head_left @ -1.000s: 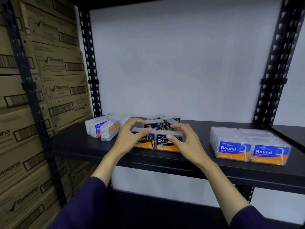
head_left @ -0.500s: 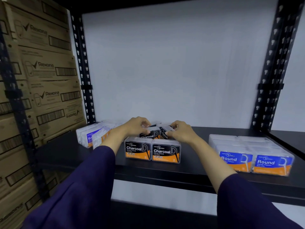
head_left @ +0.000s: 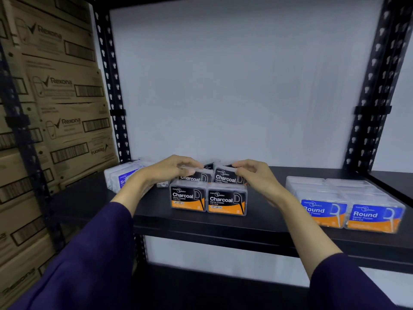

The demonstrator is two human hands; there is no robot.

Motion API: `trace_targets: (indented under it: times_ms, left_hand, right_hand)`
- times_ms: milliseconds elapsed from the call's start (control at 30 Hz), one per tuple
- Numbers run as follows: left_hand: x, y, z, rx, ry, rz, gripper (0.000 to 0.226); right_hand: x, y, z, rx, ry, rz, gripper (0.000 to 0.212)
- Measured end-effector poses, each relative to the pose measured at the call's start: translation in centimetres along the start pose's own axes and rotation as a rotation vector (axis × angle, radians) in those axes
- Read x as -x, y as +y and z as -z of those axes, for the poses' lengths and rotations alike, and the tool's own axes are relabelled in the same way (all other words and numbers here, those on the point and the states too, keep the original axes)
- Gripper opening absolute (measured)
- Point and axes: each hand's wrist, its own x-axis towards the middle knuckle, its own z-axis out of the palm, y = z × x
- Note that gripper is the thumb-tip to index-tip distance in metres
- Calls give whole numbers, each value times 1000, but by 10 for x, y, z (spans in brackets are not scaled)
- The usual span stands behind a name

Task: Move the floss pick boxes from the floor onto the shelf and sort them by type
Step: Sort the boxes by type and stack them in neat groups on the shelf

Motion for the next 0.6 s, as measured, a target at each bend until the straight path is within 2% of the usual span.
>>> trace_targets:
  times_ms: [133, 200, 300, 400, 467, 533, 600]
  left_hand:
    - [13, -4, -10, 34, -18, 24, 26]
    - [18, -4, -15, 92, 26, 15, 26]
    - [26, -10, -30, 298, 140, -29, 31]
    - [33, -23, -44, 534, 199, -40, 63]
    - [34, -30, -48, 526, 197, -47, 74]
    - [34, -32, -48, 477, 188, -31, 79]
    - [34, -31, -48, 432, 195, -14, 80]
  right_hand:
    - [8, 12, -6, -46, -135, -14, 18]
    - [10, 16, -7, -98, -130, -7, 18]
    - [16, 18, -4, -157, -97, 20, 47]
    - [27, 20, -4, -13, -171, 19, 77]
    - [30, 22, -5, 21, -240, 10, 89]
    - [30, 24, -5, 4, -246, 7, 89]
    - [31, 24, -4, -20, -250, 17, 78]
